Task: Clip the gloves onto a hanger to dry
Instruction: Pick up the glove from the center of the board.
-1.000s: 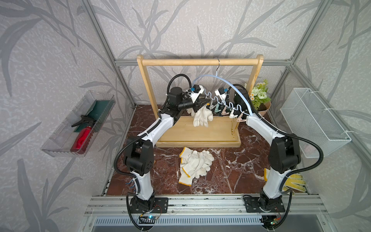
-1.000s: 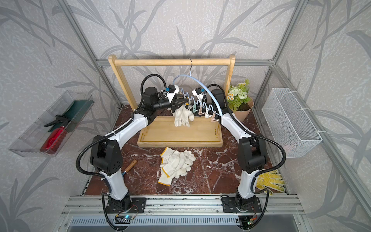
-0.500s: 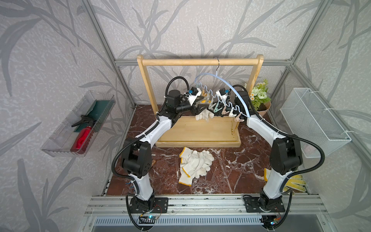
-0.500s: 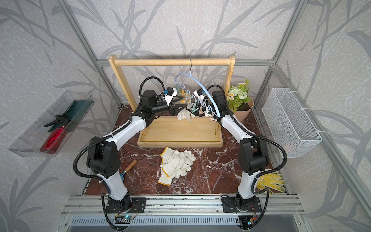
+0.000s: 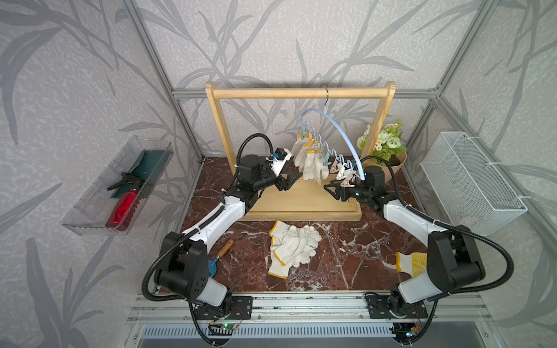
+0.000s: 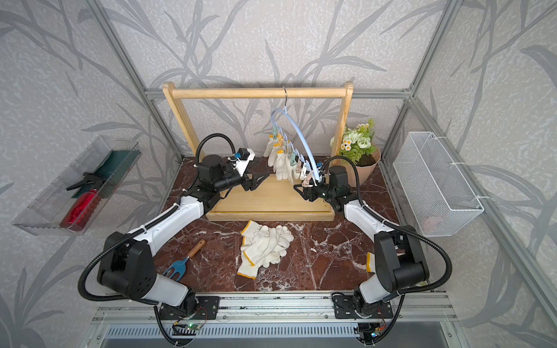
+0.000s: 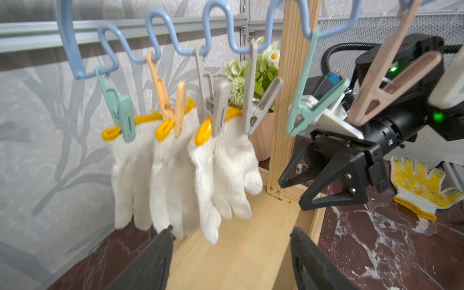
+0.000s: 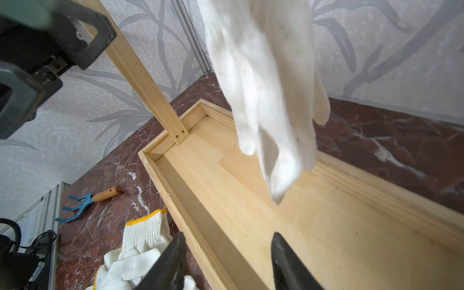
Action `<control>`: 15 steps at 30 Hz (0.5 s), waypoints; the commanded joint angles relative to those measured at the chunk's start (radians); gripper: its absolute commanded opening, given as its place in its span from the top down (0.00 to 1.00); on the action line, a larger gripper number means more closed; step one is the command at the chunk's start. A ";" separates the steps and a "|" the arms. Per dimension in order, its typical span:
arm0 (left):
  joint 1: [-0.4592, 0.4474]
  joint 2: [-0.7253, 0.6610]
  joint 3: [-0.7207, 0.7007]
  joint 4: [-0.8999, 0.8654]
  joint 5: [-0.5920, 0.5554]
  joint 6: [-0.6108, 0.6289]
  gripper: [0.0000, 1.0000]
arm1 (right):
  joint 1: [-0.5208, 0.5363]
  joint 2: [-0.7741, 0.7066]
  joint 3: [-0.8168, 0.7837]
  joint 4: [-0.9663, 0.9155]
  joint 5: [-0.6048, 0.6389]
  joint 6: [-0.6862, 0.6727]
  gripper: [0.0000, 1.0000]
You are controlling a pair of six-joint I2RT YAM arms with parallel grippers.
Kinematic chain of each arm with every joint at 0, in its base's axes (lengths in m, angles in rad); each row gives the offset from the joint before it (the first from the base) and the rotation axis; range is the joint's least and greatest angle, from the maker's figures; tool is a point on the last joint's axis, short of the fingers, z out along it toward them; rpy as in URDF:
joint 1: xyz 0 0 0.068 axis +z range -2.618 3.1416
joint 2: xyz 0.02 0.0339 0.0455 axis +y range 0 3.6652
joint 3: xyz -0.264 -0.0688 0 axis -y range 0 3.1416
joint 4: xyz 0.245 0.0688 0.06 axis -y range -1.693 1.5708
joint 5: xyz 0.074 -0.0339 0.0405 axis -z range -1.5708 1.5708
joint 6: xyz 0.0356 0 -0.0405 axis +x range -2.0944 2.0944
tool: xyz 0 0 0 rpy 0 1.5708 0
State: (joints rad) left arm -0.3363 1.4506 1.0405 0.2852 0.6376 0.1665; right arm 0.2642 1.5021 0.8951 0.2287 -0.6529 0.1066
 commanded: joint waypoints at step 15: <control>-0.009 -0.260 -0.316 -0.124 -0.532 -0.191 0.25 | 0.690 -0.280 -0.335 -0.118 0.522 -0.069 0.54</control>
State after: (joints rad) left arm -0.3466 1.2015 0.7326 0.1890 0.2062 0.0086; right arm 0.8722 1.2236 0.5381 0.1669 -0.2687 0.1093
